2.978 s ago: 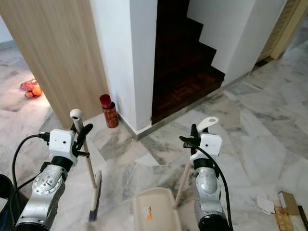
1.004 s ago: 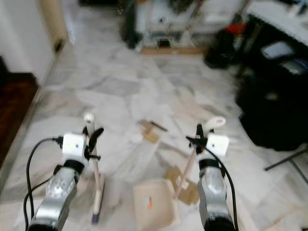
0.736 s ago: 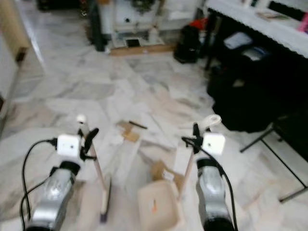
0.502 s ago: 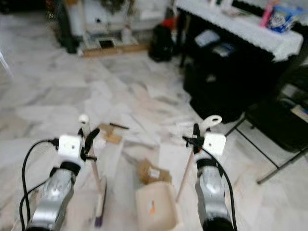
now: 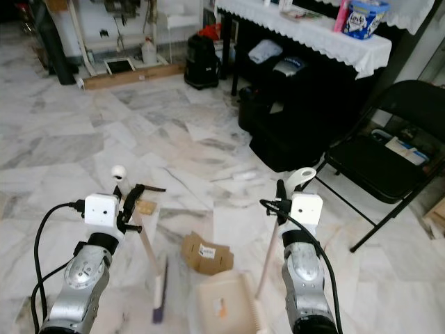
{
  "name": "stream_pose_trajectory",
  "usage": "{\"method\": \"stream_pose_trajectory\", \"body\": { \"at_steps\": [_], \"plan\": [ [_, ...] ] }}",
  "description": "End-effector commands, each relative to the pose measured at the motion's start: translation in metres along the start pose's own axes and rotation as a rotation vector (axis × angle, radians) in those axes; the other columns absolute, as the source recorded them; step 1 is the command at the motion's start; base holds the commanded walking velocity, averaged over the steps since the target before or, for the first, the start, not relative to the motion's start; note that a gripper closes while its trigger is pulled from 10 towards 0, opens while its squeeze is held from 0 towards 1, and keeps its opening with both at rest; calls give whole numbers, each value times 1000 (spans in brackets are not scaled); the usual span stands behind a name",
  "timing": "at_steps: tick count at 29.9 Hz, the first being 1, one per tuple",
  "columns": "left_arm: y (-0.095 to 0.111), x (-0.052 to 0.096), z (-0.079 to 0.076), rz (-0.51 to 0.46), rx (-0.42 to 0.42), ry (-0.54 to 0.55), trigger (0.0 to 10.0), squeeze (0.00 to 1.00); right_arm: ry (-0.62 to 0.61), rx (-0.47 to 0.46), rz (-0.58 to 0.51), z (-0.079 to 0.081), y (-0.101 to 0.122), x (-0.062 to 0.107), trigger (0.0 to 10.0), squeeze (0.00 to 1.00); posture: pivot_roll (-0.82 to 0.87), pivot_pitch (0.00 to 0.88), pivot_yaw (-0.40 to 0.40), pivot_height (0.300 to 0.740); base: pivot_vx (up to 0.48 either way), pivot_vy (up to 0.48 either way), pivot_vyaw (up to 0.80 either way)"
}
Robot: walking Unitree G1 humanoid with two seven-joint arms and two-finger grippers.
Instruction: Sweep floor
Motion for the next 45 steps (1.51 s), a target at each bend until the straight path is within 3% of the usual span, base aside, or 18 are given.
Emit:
{"method": "stream_pose_trajectory", "body": {
  "at_steps": [1,31,45],
  "plan": [
    [10,-3,-2,-36,-4,-12,10000,0,-8,6,-70,-3,18,-7,10000,0,55,0,-60,740,401,0,0],
    [12,-4,-3,-41,1,-11,10000,0,-27,-16,-55,-9,17,-8,10000,0,51,0,-61,740,396,0,-43],
    [10,-3,-1,-28,-4,-14,10000,0,-41,3,-50,-13,15,-5,10000,0,50,0,-56,740,0,0,-216]
  ]
}}
Point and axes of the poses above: a point about 5 cm out from each wrist's last joint towards the gripper, its own x axis pointing back from the gripper into the wrist, its own y axis along the axis of the wrist's last joint, z = x × y, the point moved 4 cm from there along -x, pointing out of the wrist towards the gripper, and after that the axes turned 9 degrees about x, right-handed, at the moved point
